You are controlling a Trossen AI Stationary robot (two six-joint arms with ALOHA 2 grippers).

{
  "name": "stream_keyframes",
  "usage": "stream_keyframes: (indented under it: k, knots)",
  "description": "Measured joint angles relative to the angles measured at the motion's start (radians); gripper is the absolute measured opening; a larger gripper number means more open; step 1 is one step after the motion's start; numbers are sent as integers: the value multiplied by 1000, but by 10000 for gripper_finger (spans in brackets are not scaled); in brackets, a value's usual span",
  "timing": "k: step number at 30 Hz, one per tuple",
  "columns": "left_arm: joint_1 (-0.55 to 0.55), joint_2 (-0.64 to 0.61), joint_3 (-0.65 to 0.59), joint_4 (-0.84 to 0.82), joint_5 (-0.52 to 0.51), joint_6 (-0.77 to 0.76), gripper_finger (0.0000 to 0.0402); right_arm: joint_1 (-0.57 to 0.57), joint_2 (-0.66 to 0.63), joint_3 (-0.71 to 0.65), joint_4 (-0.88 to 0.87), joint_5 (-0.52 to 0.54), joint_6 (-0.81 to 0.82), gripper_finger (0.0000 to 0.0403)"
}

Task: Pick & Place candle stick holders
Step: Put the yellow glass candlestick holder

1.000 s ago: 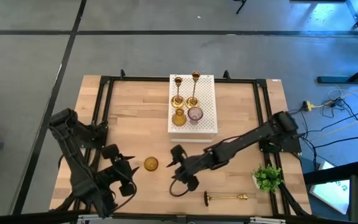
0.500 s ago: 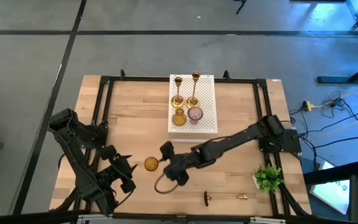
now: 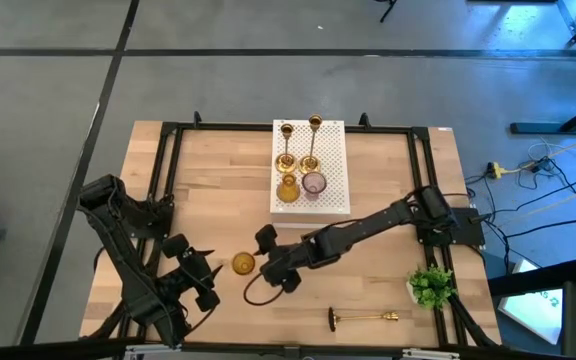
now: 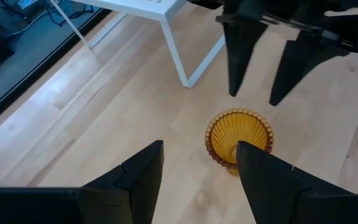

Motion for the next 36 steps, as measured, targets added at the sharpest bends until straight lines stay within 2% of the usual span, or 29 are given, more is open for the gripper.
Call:
stream_keyframes:
  k: [6,13,19,22,26,32,36]
  knots:
    - [-1,0,0,42,4,21,198,11,0,0,22,1,-14,240]
    - [-3,0,-38,137,132,35,194,20,0,0,-13,28,13,240]
    - [-46,1,-198,297,213,14,131,29,0,0,-66,28,42,240]
    - [-82,1,-279,337,196,-21,93,29,0,0,-85,23,63,240]
    - [-126,-7,-381,398,102,-72,61,30,0,0,-116,19,92,240]
    - [-151,-98,-595,711,114,-37,71,30,0,0,-147,18,130,240]
    - [-153,-198,-749,974,2,92,89,30,0,0,-160,17,146,240]
